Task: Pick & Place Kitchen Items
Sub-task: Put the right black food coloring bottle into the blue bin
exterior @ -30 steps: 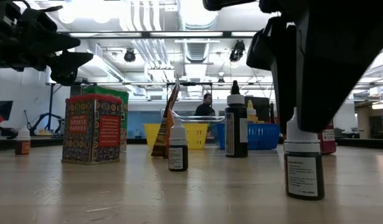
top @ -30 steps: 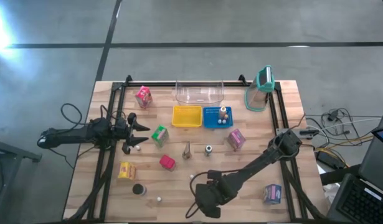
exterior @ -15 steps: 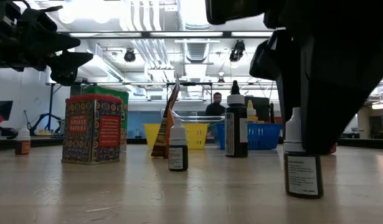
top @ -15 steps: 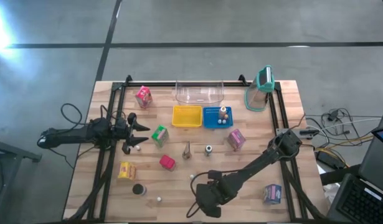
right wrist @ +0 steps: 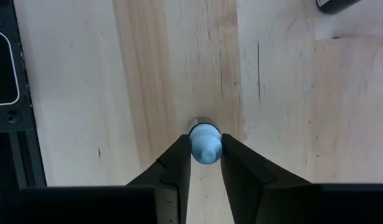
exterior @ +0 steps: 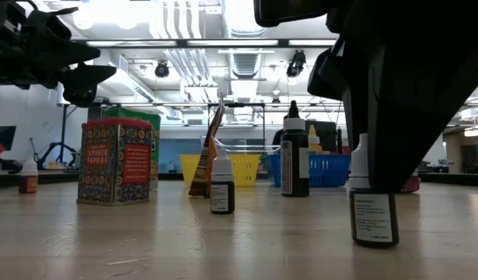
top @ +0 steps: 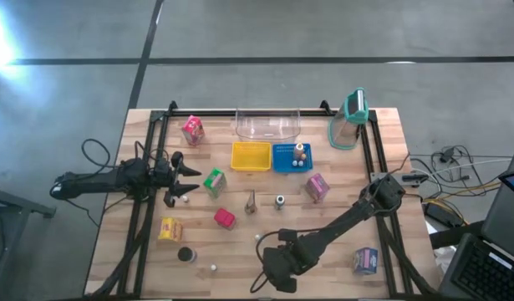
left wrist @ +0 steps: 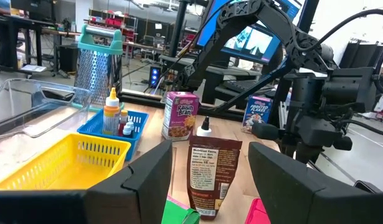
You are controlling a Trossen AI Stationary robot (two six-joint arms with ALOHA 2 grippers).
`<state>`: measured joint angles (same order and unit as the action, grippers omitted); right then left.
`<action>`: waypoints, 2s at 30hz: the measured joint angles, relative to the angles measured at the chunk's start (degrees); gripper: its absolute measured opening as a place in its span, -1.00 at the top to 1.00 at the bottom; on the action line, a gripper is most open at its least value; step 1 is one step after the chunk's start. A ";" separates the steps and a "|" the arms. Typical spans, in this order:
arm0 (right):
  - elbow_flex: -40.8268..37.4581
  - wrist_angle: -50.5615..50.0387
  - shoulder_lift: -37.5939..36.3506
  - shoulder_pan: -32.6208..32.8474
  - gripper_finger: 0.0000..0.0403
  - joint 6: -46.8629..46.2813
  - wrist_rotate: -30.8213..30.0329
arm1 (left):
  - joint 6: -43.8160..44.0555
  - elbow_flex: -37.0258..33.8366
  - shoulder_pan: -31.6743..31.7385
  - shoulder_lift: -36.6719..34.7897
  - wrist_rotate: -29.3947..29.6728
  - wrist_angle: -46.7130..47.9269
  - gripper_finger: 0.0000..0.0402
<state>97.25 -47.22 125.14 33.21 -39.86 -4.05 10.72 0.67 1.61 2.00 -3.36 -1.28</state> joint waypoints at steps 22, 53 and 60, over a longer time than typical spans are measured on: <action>0.00 0.26 0.00 0.00 0.63 -0.45 -0.31 | 0.00 0.00 0.01 0.00 0.00 0.00 -0.09; 2.75 -26.81 -24.23 -18.03 0.64 2.60 -17.40 | 0.02 0.00 -0.01 0.07 -0.02 -0.02 -0.09; -1.16 -19.50 -26.62 -27.42 0.67 6.30 -16.28 | 0.02 0.00 0.01 0.13 -0.02 0.00 -0.09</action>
<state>96.10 -66.71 98.52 5.79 -33.56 -20.33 10.74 0.67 1.63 2.13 -3.38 -1.28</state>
